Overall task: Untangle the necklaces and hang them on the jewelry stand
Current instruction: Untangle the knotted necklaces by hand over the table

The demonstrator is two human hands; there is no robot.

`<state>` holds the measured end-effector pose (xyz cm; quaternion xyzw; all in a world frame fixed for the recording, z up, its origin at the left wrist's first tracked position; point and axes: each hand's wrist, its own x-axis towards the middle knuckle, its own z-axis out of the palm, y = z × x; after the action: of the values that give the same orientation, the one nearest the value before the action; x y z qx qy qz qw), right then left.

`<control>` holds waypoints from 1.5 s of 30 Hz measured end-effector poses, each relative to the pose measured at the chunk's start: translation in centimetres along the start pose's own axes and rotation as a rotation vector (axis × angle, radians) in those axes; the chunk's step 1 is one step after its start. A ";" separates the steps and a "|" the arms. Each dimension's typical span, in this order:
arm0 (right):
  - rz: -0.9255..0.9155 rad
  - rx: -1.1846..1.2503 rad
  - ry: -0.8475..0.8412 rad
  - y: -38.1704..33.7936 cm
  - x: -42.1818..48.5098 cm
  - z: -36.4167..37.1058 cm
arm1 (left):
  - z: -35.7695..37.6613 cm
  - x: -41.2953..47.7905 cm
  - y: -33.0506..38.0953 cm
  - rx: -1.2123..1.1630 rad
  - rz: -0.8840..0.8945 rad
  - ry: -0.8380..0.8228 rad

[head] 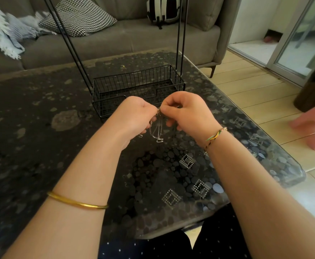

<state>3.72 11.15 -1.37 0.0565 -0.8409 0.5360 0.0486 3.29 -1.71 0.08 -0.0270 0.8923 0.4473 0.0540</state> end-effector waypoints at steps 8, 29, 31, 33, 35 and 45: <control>0.122 0.121 -0.111 -0.1 0.0 0.2 | 0.3 0.2 0.1 -0.063 -0.051 0.002; 0.130 0.092 -0.077 0.3 0.2 0.2 | 0.3 -0.3 0.0 -0.002 0.048 -0.029; 0.140 0.089 -0.056 0.4 0.1 0.1 | 0.1 -0.1 -0.1 -0.037 0.047 0.018; 0.165 0.112 -0.038 0.4 0.1 0.1 | -0.2 0.1 -0.2 -0.091 0.040 0.057; 0.188 0.129 -0.031 0.4 0.1 0.0 | -0.2 0.2 -0.2 -0.140 0.029 0.055; 0.350 0.297 -0.062 0.4 0.2 0.3 | 0.2 0.2 0.1 -0.373 -0.059 0.063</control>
<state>3.46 10.98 -1.81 -0.0672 -0.7509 0.6522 -0.0796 3.08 -1.52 0.03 -0.0768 0.7940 0.6021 0.0334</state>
